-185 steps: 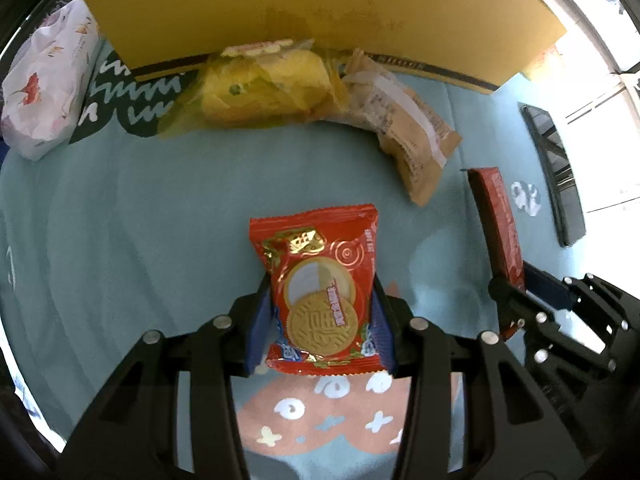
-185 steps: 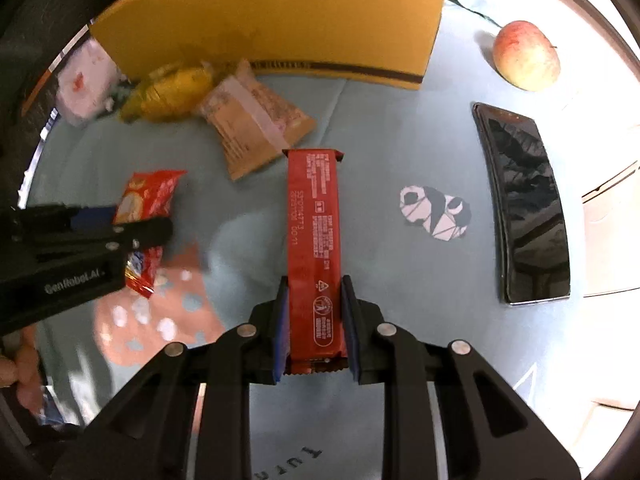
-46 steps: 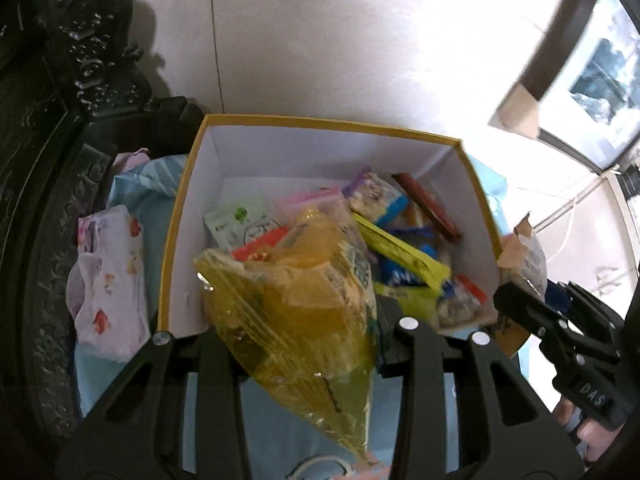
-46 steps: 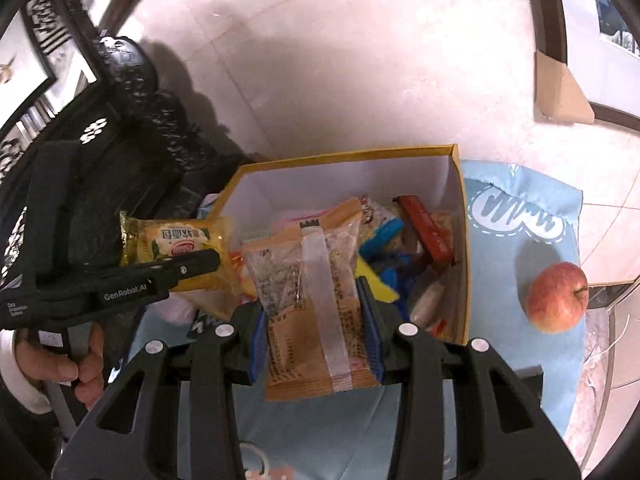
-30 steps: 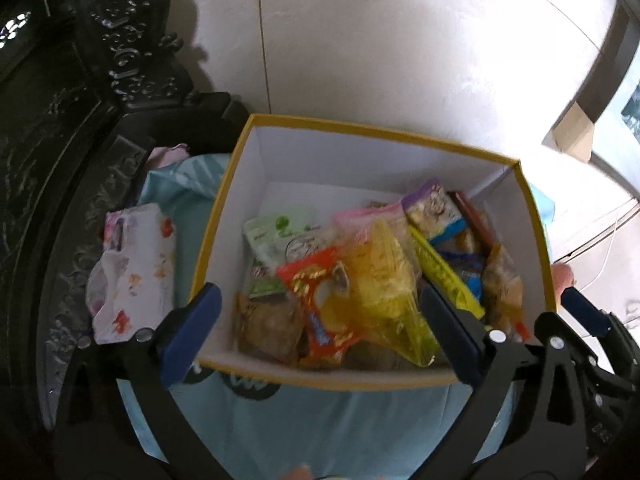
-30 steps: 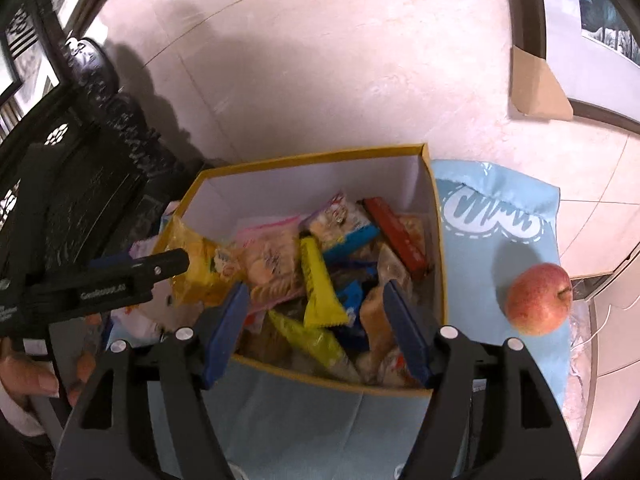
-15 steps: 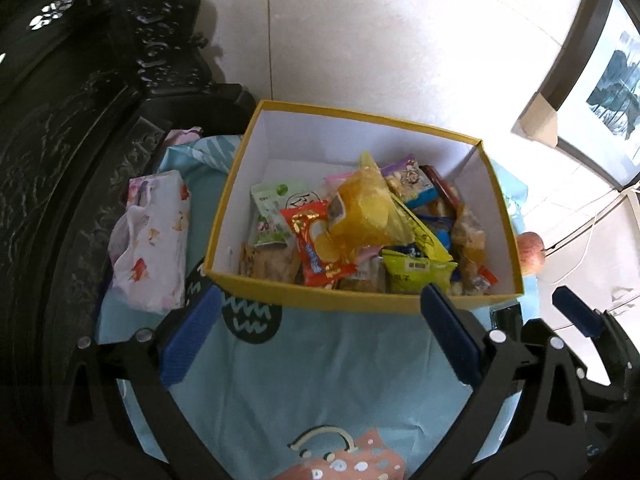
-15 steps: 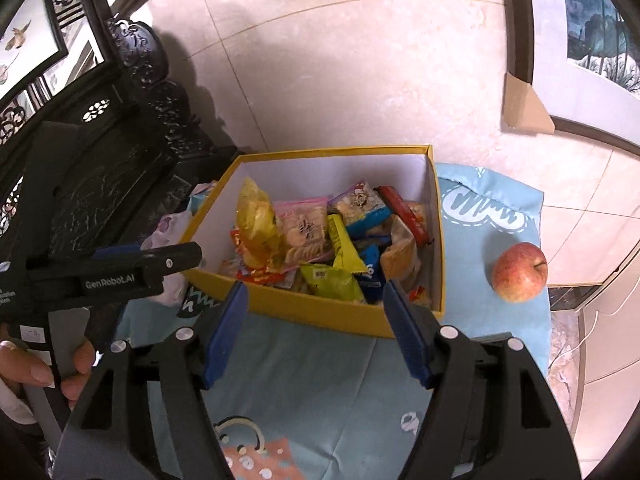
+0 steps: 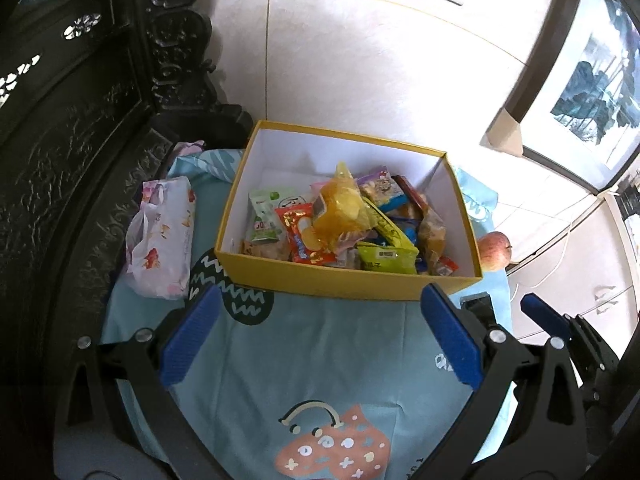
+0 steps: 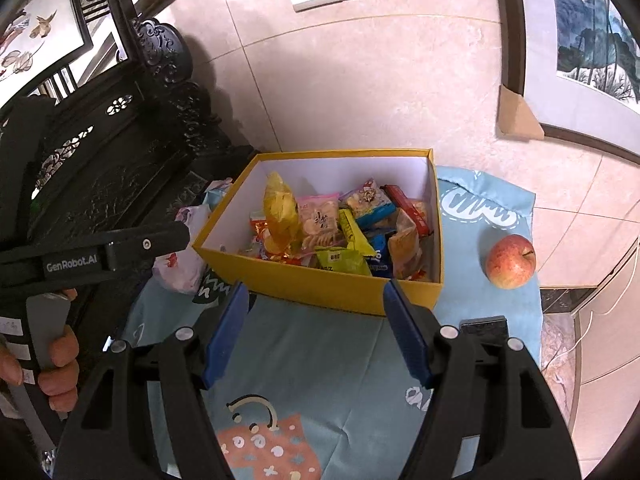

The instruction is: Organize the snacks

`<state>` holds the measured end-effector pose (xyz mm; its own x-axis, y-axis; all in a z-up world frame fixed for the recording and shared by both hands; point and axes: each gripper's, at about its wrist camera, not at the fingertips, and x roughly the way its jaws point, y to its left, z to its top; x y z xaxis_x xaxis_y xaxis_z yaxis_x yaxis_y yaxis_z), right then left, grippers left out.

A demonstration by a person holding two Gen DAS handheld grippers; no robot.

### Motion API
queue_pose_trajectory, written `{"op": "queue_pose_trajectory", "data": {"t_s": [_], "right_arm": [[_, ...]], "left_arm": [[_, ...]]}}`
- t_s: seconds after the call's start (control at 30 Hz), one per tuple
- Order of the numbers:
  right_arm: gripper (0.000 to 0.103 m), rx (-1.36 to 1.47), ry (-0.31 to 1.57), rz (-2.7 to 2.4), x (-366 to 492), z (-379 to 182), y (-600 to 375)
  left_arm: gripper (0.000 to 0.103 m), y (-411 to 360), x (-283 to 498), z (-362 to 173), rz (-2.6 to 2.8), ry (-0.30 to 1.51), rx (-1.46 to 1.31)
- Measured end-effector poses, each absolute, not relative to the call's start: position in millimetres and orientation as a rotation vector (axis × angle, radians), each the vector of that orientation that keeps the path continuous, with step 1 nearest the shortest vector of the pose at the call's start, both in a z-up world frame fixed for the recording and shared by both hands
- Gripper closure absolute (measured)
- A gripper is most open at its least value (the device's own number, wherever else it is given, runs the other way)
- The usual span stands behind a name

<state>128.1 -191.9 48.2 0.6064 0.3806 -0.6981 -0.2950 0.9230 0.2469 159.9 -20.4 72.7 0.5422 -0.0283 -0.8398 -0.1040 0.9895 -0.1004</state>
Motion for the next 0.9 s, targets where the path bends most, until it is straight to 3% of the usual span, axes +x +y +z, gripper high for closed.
{"op": "queue_pose_trajectory", "data": {"t_s": [0.9], "right_arm": [[0.031, 0.105, 0.81, 0.382, 102, 63, -201]], "left_arm": [[0.002, -26, 122, 90, 0.069, 0.978, -0.11]]}}
